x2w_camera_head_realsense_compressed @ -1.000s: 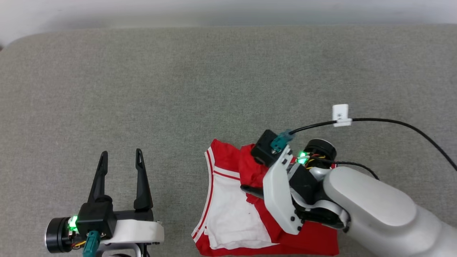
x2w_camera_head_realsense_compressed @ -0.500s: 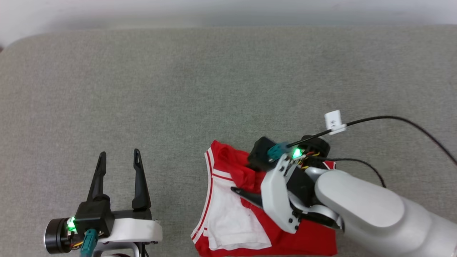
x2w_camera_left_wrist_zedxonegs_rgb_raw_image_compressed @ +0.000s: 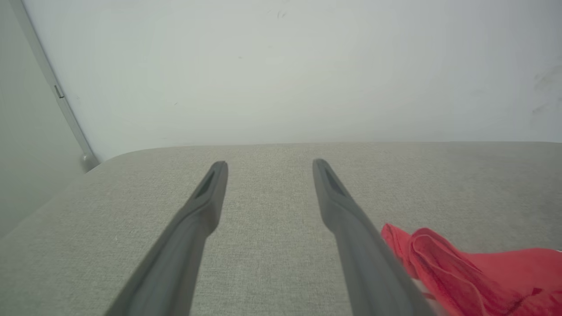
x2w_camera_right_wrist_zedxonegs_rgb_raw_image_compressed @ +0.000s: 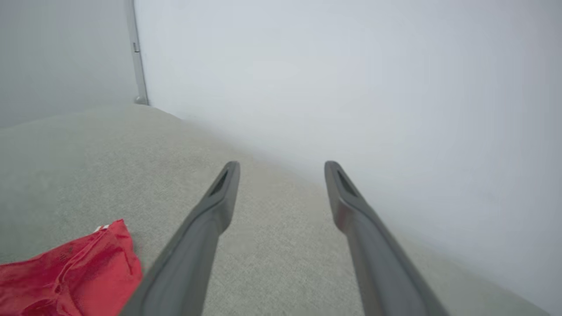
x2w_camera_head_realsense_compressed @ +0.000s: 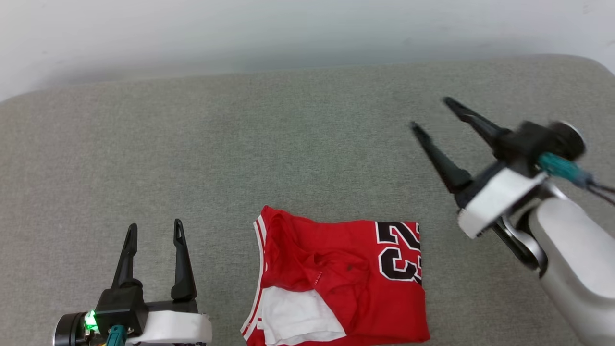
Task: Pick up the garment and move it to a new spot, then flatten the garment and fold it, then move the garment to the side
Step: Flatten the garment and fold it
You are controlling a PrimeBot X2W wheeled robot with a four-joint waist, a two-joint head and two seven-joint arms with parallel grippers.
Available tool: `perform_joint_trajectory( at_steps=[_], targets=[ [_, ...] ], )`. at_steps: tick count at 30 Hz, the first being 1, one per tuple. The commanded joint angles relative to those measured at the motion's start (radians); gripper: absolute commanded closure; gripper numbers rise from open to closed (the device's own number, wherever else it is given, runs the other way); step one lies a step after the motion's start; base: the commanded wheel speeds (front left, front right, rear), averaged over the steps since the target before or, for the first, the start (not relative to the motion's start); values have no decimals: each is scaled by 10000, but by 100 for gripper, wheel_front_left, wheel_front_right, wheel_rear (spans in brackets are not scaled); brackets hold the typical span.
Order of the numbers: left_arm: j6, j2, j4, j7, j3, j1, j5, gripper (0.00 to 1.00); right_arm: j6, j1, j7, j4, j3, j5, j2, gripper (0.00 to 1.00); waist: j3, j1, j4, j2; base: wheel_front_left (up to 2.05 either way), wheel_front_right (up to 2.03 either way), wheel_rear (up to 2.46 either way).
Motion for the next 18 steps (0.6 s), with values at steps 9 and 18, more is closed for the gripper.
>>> perform_joint_trajectory(
  at_steps=[9,18],
  targets=[
    [-111,-8,102,-22,47,309,68,0,-4,3223,-759,-802,-4265,-2457,1576,0,-266,0,-274,0,0,0,0],
    [-209,-8,200,-22,-31,658,155,0,-4,6225,-759,-2751,-6184,-3398,3193,0,-591,0,-451,0,0,0,0]
  ],
)
